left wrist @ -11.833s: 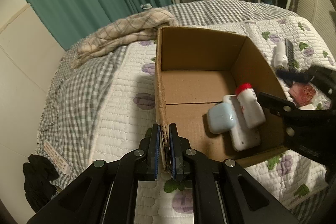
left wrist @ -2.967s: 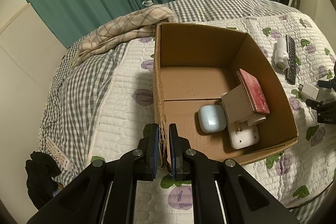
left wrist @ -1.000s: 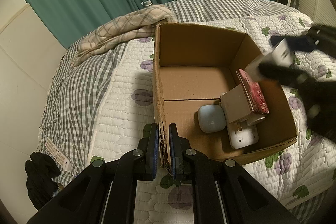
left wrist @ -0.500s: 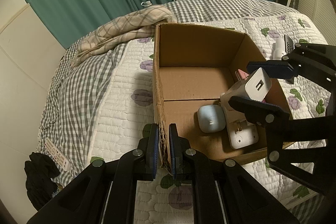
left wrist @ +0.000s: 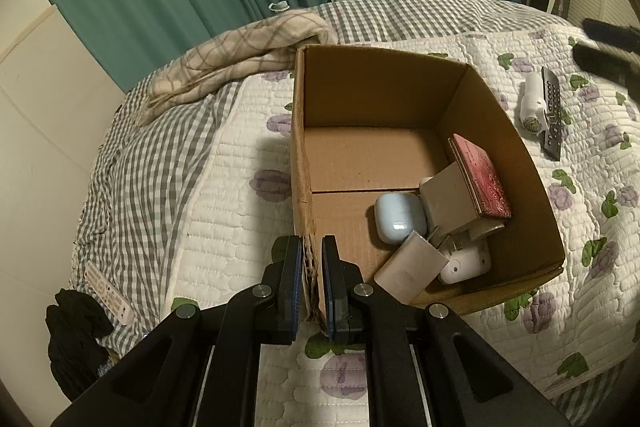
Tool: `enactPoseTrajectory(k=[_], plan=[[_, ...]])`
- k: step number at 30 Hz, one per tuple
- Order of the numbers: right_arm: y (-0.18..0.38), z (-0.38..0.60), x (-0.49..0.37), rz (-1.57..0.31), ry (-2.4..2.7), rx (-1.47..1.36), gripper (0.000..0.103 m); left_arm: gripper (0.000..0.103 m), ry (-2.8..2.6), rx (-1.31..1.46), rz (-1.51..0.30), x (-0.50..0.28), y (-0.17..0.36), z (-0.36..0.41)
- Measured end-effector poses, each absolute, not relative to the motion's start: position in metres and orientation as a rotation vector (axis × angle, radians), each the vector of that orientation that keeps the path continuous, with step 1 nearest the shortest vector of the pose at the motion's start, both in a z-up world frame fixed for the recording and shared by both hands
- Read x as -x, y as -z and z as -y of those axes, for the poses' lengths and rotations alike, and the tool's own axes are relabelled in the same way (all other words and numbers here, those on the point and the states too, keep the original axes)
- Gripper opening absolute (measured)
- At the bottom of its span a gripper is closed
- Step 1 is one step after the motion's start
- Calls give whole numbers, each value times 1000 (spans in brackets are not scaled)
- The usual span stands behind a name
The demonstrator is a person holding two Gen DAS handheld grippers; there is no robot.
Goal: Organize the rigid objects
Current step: 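Lower the white adapter into the box and release, then grasp the black remote by its end with the right tool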
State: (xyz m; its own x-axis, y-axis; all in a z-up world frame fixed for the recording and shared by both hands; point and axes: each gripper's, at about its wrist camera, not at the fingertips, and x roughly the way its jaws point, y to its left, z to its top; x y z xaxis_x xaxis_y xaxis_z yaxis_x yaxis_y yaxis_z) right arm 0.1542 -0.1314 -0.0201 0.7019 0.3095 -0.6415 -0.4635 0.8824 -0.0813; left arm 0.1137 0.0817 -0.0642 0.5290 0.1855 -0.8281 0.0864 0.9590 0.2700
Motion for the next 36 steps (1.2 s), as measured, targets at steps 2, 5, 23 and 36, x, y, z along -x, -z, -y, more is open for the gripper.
enactPoseTrajectory(k=[2,5,23,36], plan=[[21,152,-162,-686,-363,222,74,8,-61,-296,-1015,-113,63,-82],[28,185,-174,-717,-276,170,74,8,-61,-295,-1015,-113,63,-81],[148,239,-220,-985,-67,73,74,8,-66,-304,-1018,-113,64,-80],[175,231,-254,-1027,-25,55,74,9,-67,-303,-1019,-112,64,-81]])
